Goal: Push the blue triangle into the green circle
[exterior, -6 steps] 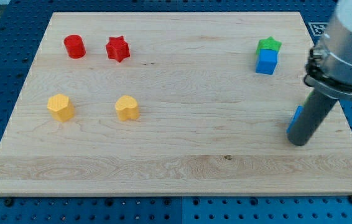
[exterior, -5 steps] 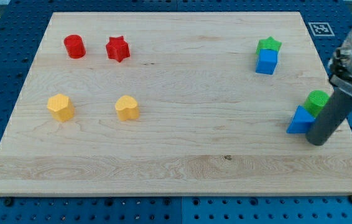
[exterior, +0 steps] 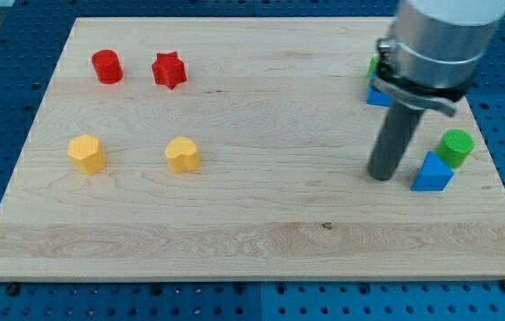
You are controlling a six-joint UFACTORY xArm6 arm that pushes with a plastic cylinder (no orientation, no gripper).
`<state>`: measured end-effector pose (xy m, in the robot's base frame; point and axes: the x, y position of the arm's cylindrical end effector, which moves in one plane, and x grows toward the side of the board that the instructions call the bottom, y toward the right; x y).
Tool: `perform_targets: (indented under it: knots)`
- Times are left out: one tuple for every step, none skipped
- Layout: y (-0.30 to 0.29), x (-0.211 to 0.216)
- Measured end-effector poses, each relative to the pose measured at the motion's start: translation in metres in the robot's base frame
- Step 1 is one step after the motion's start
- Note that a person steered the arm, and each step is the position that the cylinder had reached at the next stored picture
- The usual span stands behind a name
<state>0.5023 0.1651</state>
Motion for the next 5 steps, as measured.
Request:
perform_targets:
  knots:
    - [0.022,0.02]
    - [0.053,0.027]
    - [0.054,0.03]
    - [0.051,0.047]
    - [0.076,0.056]
